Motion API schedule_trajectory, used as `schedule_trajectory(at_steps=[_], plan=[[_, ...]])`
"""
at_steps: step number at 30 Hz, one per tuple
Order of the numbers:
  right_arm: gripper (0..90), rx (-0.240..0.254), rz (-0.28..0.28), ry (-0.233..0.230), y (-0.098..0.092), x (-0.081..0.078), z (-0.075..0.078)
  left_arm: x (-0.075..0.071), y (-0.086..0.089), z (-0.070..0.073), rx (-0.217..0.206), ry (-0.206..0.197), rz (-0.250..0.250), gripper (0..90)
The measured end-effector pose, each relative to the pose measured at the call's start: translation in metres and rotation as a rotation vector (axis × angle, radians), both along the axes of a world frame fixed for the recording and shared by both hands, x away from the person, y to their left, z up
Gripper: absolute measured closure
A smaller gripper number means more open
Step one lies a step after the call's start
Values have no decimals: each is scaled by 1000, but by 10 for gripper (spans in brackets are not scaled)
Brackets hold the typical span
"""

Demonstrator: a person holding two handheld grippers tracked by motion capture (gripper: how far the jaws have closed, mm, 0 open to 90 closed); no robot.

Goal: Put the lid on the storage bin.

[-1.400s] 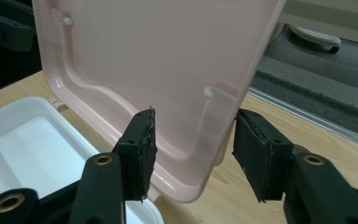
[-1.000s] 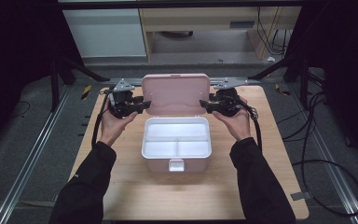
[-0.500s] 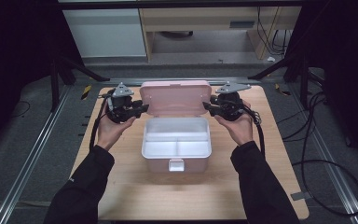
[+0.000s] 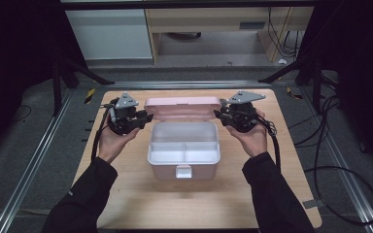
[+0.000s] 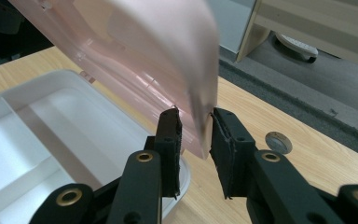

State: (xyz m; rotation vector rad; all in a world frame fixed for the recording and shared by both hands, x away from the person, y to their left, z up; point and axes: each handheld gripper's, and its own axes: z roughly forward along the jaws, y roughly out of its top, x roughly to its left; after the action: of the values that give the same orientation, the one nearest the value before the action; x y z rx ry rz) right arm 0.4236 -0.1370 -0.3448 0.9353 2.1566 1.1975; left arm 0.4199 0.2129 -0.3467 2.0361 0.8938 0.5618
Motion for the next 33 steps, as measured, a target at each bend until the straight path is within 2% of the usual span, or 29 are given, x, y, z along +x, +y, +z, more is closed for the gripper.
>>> schedule_trajectory(at_steps=[3, 7, 16, 27, 33], plan=[[732, 7, 11, -2, 0, -4, 1, -4, 1, 0, 0, 1, -11, 734], [723, -31, 18, -22, 2, -13, -2, -8, 0, -1, 30, -9, -10, 736], [730, -15, 55, 14, -5, -24, -8, -20, 3, -5, 57, -2, -32, 744], [734, 2, 78, 28, -9, -40, -12, -41, 9, -5, 61, -7, -42, 749], [731, -2, 81, 54, -11, -51, -18, -52, 9, -12, 66, -1, -46, 748]])
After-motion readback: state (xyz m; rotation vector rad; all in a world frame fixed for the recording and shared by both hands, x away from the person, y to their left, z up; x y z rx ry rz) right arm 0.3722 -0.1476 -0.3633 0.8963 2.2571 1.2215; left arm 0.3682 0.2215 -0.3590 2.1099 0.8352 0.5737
